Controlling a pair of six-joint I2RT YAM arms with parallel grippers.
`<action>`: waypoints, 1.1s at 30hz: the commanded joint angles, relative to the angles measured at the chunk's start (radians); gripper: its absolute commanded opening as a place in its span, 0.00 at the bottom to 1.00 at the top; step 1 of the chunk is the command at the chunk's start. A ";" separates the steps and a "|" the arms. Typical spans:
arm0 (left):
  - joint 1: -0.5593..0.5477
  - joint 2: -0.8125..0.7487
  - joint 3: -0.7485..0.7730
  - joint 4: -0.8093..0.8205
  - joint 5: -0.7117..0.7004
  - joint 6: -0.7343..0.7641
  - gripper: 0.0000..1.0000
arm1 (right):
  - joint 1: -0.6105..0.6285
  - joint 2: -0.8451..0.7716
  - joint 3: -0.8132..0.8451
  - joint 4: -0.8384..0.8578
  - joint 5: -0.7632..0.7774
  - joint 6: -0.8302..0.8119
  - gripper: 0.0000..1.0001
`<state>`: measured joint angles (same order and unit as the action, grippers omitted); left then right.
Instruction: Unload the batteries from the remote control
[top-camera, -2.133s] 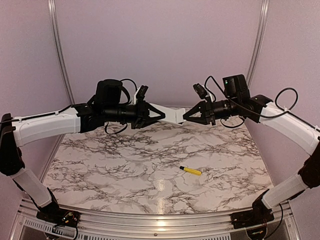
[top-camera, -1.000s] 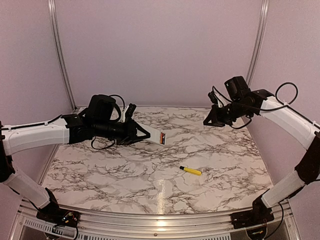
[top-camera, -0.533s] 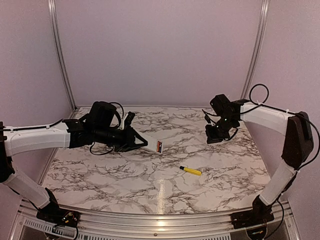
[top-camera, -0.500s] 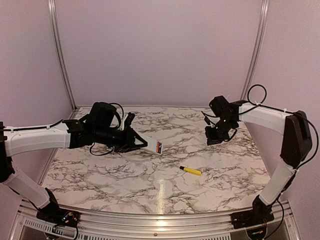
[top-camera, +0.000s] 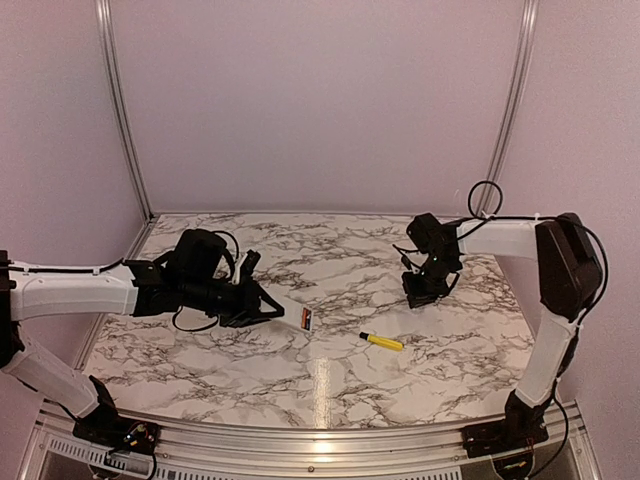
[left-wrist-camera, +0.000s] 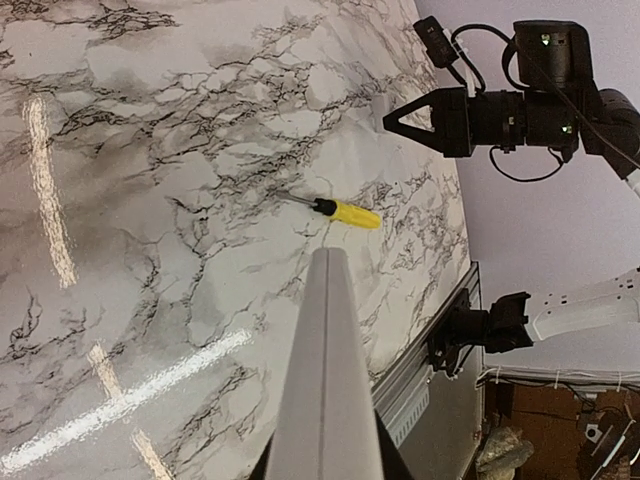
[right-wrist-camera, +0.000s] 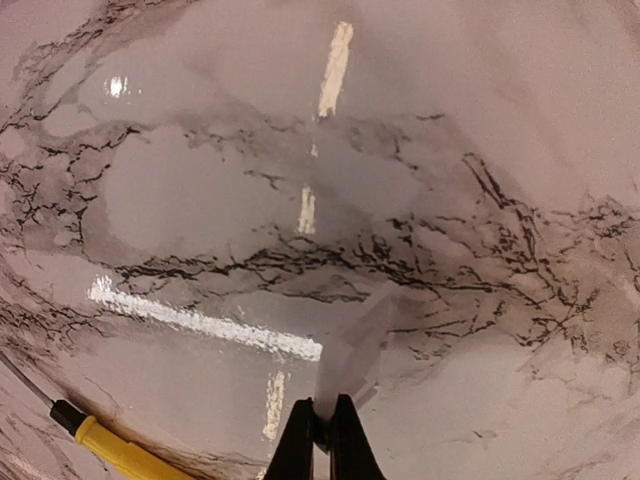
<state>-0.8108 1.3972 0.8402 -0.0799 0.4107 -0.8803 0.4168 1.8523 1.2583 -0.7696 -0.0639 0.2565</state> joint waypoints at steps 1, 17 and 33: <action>-0.002 -0.037 -0.027 0.069 0.018 -0.021 0.00 | 0.005 0.057 -0.045 0.051 -0.069 -0.013 0.05; -0.006 -0.020 -0.145 0.252 0.047 -0.094 0.00 | 0.036 -0.051 -0.063 0.042 -0.226 -0.102 0.45; -0.052 0.187 -0.213 0.523 0.055 -0.209 0.00 | 0.148 -0.270 -0.196 0.065 -0.247 -0.162 0.89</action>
<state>-0.8509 1.5280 0.6357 0.3359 0.4511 -1.0561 0.5392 1.6157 1.0946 -0.7143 -0.2985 0.1272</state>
